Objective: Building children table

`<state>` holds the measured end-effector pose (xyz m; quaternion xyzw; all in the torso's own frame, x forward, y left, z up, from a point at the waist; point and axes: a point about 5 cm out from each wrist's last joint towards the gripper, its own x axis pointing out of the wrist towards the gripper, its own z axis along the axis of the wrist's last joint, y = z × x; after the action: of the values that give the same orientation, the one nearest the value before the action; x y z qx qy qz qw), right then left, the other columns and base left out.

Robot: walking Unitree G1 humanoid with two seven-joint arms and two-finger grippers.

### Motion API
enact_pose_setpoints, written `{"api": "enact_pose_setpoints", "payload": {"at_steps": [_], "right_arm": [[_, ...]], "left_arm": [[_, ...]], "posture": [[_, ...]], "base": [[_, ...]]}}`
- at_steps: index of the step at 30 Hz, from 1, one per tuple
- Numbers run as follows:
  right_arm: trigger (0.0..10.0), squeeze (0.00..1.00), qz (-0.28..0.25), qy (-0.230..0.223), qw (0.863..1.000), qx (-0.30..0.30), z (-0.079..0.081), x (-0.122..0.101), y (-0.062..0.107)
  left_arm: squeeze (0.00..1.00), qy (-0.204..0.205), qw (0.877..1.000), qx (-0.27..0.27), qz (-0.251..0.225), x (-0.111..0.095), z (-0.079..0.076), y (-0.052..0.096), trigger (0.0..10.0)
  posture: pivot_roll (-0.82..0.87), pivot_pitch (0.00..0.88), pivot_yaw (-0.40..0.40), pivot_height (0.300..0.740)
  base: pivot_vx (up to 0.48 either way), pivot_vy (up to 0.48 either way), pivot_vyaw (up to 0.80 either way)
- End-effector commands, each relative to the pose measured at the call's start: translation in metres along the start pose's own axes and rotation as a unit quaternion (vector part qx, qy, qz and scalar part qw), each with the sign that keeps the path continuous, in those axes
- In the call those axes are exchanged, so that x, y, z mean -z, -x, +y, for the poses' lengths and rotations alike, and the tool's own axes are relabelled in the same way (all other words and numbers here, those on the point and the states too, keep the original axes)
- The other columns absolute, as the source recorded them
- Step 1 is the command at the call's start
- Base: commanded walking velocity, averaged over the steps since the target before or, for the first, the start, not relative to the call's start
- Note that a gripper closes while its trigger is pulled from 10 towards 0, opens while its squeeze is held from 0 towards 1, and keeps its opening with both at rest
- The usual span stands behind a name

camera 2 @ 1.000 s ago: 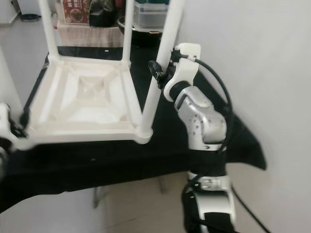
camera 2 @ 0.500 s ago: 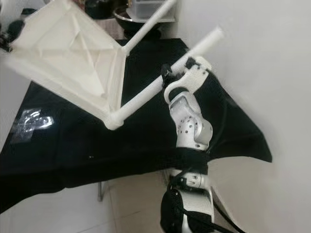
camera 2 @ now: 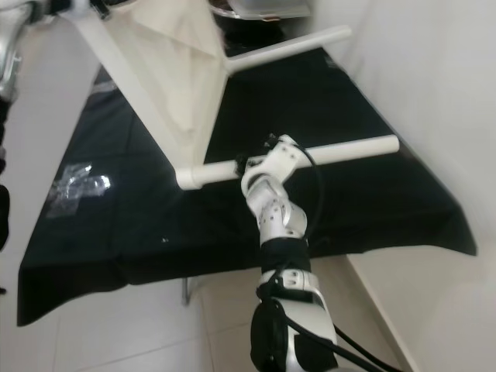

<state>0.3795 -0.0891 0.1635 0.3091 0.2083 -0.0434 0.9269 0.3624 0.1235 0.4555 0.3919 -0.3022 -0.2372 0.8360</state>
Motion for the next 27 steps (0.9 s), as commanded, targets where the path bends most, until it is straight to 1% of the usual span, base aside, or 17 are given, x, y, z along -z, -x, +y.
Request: {"api": "enact_pose_setpoints", "payload": {"at_steps": [1,2,3,4,5,6,7,8,10,12,16,18,22,23,24,25,27], "right_arm": [[10.0,1.00,0.153,0.001,0.988,0.028,0.008,0.086,0.005],[10.0,1.00,0.127,-0.001,0.990,0.060,-0.005,0.075,0.003],[10.0,1.00,0.127,-0.001,0.990,0.060,-0.005,0.075,0.003],[10.0,1.00,0.109,-0.003,0.991,0.075,-0.014,0.065,0.004],[10.0,1.00,0.090,0.000,0.992,0.084,-0.024,0.052,0.006],[10.0,1.00,0.080,0.004,0.993,0.087,-0.030,0.044,0.008],[10.0,1.00,0.080,0.004,0.993,0.087,-0.030,0.044,0.008],[10.0,1.00,0.073,0.005,0.993,0.090,-0.035,0.038,0.011],[10.0,1.00,0.071,0.007,0.993,0.093,-0.038,0.035,0.013],[10.0,1.00,0.070,0.022,0.993,0.096,-0.043,0.034,0.015],[10.0,1.00,0.067,0.013,0.993,0.095,-0.042,0.033,0.016],[10.0,1.00,0.065,0.006,0.994,0.092,-0.036,0.032,0.016],[10.0,1.00,0.064,0.003,0.994,0.093,-0.035,0.030,0.018],[10.0,1.00,0.062,0.002,0.994,0.093,-0.036,0.029,0.019],[10.0,1.00,0.062,-0.017,0.993,0.100,-0.040,0.023,0.023],[10.0,1.00,0.062,-0.017,0.993,0.100,-0.040,0.023,0.023],[10.0,1.00,0.064,-0.031,0.992,0.107,-0.044,0.021,0.025]], "left_arm": [[0.00,0.074,0.992,-0.040,-0.095,-0.027,0.016,-0.001,10.0],[0.00,0.073,0.992,-0.032,-0.096,-0.026,0.013,-0.005,10.0],[0.00,0.073,0.992,-0.032,-0.096,-0.026,0.013,-0.005,10.0],[0.00,0.069,0.992,-0.024,-0.098,-0.026,0.010,-0.007,10.0],[0.00,0.056,0.993,-0.008,-0.103,-0.026,0.006,-0.010,10.0],[0.00,0.047,0.993,0.002,-0.106,-0.027,0.004,-0.012,10.0],[0.00,0.047,0.993,0.002,-0.106,-0.027,0.004,-0.012,10.0],[0.00,0.040,0.993,0.014,-0.109,-0.028,0.001,-0.013,10.0],[0.00,0.034,0.993,0.025,-0.113,-0.028,0.000,-0.014,10.0],[0.00,0.031,0.992,0.034,-0.117,-0.030,-0.001,-0.017,10.0],[0.00,0.024,0.991,0.041,-0.124,-0.033,-0.003,-0.018,10.0],[0.00,0.019,0.990,0.049,-0.130,-0.034,-0.004,-0.019,10.0],[0.00,0.005,0.990,0.055,-0.132,-0.035,-0.005,-0.019,10.0],[0.00,-0.001,0.989,0.057,-0.133,-0.035,-0.005,-0.019,10.0],[0.00,-0.010,0.988,0.066,-0.138,-0.036,-0.006,-0.019,10.0],[0.00,-0.010,0.988,0.066,-0.138,-0.036,-0.006,-0.019,10.0],[0.00,-0.017,0.987,0.073,-0.141,-0.036,-0.006,-0.019,10.0]], "posture": [[0.09,0.099,-0.010,0.740],[0.08,0.100,-0.010,0.740],[0.08,0.100,-0.010,0.740],[0.07,0.101,-0.010,0.740],[0.06,0.101,-0.009,0.740],[0.06,0.101,-0.009,0.740],[0.06,0.101,-0.009,0.740],[0.05,0.102,-0.006,0.740],[0.04,0.101,-0.001,0.740],[0.04,0.101,0.003,0.740],[0.03,0.098,0.012,0.740],[0.04,0.097,0.010,0.740],[0.04,0.097,0.008,0.740],[0.04,0.097,0.008,0.740],[0.04,0.098,0.005,0.740],[0.04,0.098,0.005,0.740],[0.04,0.098,0.005,0.740]], "base": [[0.000,0.000,0.00],[0.000,0.000,0.00],[0.000,0.000,0.00],[0.000,0.000,0.00],[0.000,0.000,0.00],[0.000,0.000,0.00],[0.000,0.000,0.00],[0.000,0.000,0.00],[0.000,0.000,0.00],[0.000,0.000,0.00],[0.000,0.000,0.00],[0.000,0.000,0.00],[0.000,0.000,0.00],[0.000,0.000,0.00],[0.000,0.000,0.00],[0.000,0.000,0.00],[0.000,0.000,0.00]]}}
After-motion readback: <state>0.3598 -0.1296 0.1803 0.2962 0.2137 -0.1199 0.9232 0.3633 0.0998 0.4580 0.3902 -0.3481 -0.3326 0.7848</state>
